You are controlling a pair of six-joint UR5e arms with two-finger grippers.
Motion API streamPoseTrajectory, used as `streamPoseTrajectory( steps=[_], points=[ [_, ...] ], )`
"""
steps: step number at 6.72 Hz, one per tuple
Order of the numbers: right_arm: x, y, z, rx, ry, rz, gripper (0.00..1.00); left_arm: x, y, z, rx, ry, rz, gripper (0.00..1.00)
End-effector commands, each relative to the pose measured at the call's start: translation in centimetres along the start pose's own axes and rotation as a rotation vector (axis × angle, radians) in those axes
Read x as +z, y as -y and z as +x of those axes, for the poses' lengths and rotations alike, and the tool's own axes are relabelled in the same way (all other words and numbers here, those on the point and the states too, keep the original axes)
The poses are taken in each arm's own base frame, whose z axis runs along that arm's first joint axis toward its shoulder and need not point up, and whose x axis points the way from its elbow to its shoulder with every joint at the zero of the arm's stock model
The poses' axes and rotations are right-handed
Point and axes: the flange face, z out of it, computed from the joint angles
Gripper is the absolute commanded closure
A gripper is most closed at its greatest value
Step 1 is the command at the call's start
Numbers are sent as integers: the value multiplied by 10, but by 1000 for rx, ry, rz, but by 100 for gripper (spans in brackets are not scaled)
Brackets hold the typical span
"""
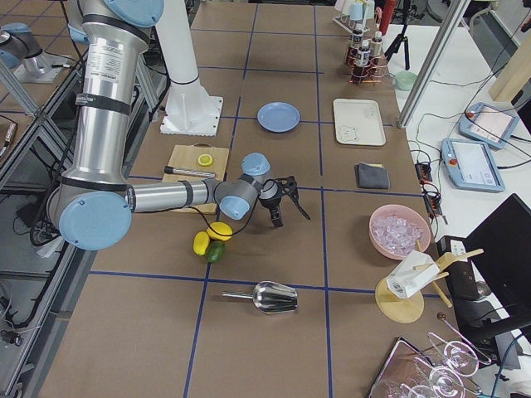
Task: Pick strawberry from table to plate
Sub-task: 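Lift the strawberry with the right gripper and carry it toward the plate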
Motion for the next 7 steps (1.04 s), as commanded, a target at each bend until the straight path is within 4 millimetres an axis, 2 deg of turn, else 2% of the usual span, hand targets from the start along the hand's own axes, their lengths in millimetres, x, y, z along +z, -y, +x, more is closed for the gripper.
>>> streamPoseTrajectory(
  steps=[1,2,4,5,7],
  points=[
    [2,0,2,-3,-9,2,29,0,0,0,0,0,0,0],
    [3,-1,2,-5,-9,0,37,0,0,0,0,0,0,0],
    [4,-1,2,-5,-9,0,37,0,0,0,0,0,0,0],
    [4,0,1,-5,-8,1,45,0,0,0,0,0,0,0],
    [3,0,0,-3,-4,0,100,0,0,0,1,-2,1,0]
  ],
)
